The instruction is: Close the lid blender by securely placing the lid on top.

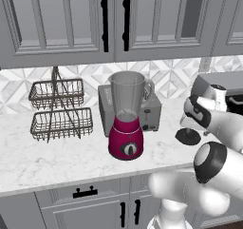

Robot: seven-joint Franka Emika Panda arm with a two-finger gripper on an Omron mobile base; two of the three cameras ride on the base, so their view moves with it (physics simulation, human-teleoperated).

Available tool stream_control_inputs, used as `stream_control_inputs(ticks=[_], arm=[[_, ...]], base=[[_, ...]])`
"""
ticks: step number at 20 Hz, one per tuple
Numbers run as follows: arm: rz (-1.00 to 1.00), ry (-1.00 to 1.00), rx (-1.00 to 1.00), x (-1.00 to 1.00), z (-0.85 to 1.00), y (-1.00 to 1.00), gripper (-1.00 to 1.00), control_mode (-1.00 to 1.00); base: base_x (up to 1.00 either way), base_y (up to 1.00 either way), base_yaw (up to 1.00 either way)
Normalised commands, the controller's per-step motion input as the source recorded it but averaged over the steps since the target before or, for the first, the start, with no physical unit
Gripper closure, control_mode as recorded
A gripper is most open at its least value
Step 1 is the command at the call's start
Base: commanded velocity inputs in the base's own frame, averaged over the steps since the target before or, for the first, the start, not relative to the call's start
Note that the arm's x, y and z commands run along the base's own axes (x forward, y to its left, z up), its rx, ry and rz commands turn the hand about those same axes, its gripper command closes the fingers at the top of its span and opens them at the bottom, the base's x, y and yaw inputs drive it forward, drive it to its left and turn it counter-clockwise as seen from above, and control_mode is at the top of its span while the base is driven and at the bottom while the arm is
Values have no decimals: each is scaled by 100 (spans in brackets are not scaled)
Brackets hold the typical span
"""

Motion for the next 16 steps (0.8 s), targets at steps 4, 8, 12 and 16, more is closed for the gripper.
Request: stream_control_inputs(ticks=[4, 8, 12, 16], arm=[[-2, 0, -1, 14, -17, -4, -100, -100], [0, 0, 0, 21, -10, -9, -100, -100], [0, 0, 0, 16, -7, -12, -100, -100], [0, 0, 0, 17, -13, -5, -100, -100]], base=[[0, 0, 0], [0, 0, 0], [0, 0, 0], [0, 0, 0]])
